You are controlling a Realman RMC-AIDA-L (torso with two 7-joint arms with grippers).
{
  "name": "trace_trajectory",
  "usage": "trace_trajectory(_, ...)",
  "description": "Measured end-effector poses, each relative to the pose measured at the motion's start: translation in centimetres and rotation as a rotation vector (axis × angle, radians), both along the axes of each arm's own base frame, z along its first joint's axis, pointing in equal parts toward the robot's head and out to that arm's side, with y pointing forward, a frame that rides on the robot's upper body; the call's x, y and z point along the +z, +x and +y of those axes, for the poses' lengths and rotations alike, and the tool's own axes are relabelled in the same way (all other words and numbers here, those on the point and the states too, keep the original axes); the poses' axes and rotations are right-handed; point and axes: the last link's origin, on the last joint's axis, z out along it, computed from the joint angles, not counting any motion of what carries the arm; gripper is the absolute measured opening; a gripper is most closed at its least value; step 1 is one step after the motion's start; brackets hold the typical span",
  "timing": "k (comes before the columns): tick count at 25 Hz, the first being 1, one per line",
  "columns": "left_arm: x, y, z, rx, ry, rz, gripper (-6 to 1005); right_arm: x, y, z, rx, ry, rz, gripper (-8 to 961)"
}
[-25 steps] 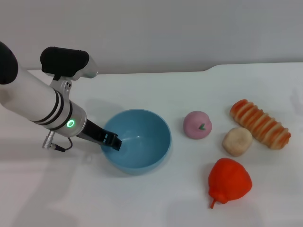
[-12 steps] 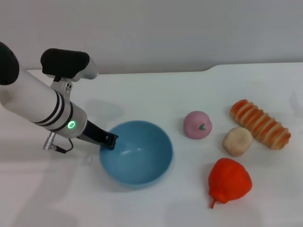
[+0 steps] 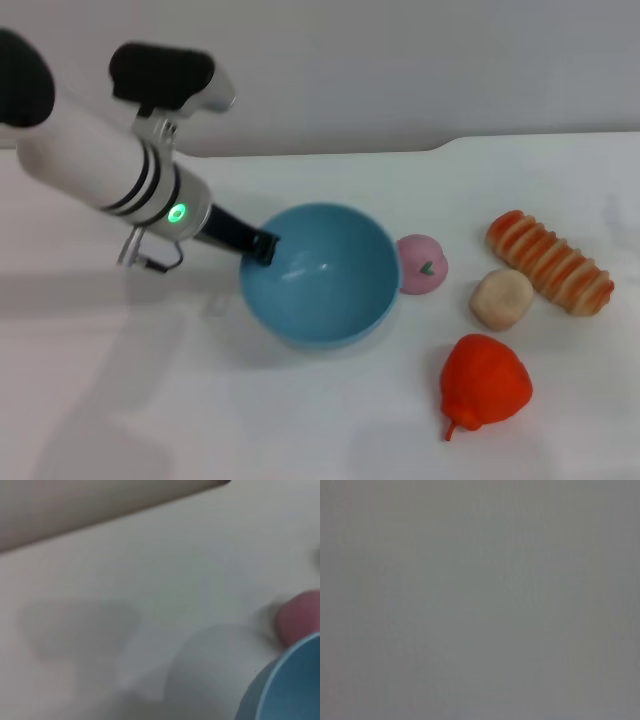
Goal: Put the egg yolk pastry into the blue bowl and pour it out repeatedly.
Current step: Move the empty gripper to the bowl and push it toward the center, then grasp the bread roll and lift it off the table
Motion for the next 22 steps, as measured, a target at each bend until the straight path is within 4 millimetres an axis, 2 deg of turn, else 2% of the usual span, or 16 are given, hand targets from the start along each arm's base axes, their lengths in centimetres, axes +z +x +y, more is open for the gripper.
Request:
trace_trajectory(4,0.0,1.7,0.8,-0.049,0.005,0.008,-1,-0.8,-1.2,0.8,0.057,-0.075,-0.006,690)
trace_trajectory(8,0.3,2.0,1.7,-0.073,0.032,0.029,0,-0.6,-1.8,2.5,0.063,-0.165,0.021,690)
trace_trajectory(16,1.1,1.7,2.6,-0.061,0.069,0.047,-1,1.8,-4.0,6.2,0.013,-0.422,0.002,688)
trace_trajectory(22,1.1,1.5,2.8,-0.057,0.086,0.044,-1,3.4,-6.6,7.0,-0.074,-0.599,0.028,687)
